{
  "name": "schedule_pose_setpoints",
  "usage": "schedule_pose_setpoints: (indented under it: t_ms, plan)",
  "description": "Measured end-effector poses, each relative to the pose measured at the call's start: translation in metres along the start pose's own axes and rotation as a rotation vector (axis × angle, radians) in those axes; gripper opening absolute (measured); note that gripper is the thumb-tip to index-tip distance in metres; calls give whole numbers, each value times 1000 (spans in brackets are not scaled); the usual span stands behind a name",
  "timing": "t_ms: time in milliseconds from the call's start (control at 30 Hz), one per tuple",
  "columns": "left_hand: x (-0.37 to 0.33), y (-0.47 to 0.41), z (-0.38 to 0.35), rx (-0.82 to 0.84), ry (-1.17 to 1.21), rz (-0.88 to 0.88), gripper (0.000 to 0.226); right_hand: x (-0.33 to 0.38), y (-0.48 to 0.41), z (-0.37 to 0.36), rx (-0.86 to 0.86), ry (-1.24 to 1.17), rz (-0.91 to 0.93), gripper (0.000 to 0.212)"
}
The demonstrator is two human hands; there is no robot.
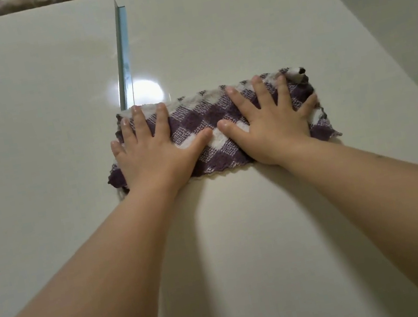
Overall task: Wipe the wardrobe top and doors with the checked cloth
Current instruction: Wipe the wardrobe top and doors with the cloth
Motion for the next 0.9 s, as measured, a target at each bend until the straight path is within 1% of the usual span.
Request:
schedule_pose_setpoints:
  t_ms: [433,700,900]
  plan:
    - [14,56,-8,45,-29,16,97,1,59,-12,53,5,13,67]
    - [9,57,-7,10,-79,19,104,-4,59,-13,68,6,60,67]
    - [-15,57,-10,27,-75,71,105,-28,52,-8,52,19,86,67]
Point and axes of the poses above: each hand's wrist, its own y-axis away from the middle knuckle, its own z-axis out of the back of the hand, x = y × z, the point moved 7 cm from there along -y, towards the middle knuckle, and after that the axes turned 4 degrees about z, right-handed, at the moved point
